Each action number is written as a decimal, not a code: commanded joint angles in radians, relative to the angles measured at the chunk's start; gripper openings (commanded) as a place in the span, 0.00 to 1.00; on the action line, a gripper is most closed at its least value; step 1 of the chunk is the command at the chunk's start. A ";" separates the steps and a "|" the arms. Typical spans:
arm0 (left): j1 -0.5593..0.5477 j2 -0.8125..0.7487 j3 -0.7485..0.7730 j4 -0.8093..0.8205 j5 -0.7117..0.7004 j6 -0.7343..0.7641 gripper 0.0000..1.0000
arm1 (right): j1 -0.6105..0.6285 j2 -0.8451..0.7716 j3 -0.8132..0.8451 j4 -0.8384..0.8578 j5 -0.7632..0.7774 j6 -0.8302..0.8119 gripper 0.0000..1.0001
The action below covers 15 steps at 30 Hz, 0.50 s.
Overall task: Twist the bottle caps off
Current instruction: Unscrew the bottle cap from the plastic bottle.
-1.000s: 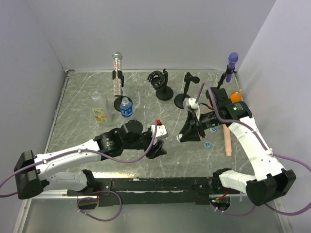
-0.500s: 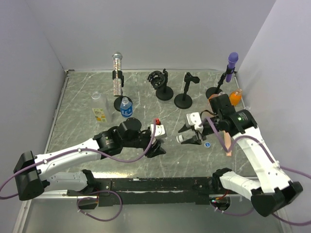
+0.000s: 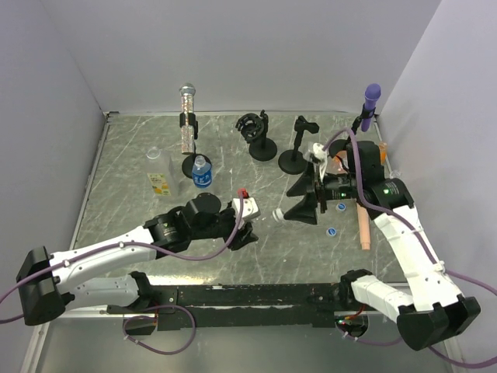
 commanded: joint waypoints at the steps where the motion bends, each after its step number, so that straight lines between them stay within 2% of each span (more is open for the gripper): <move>1: -0.024 -0.046 0.007 0.065 -0.158 -0.063 0.36 | -0.014 -0.053 -0.072 0.165 0.164 0.557 0.88; 4: -0.052 -0.041 0.006 0.086 -0.201 -0.058 0.36 | -0.020 -0.087 -0.107 0.146 0.260 0.609 0.88; 15: -0.061 0.006 0.026 0.121 -0.224 -0.051 0.35 | -0.048 -0.107 -0.109 0.085 0.199 0.628 0.89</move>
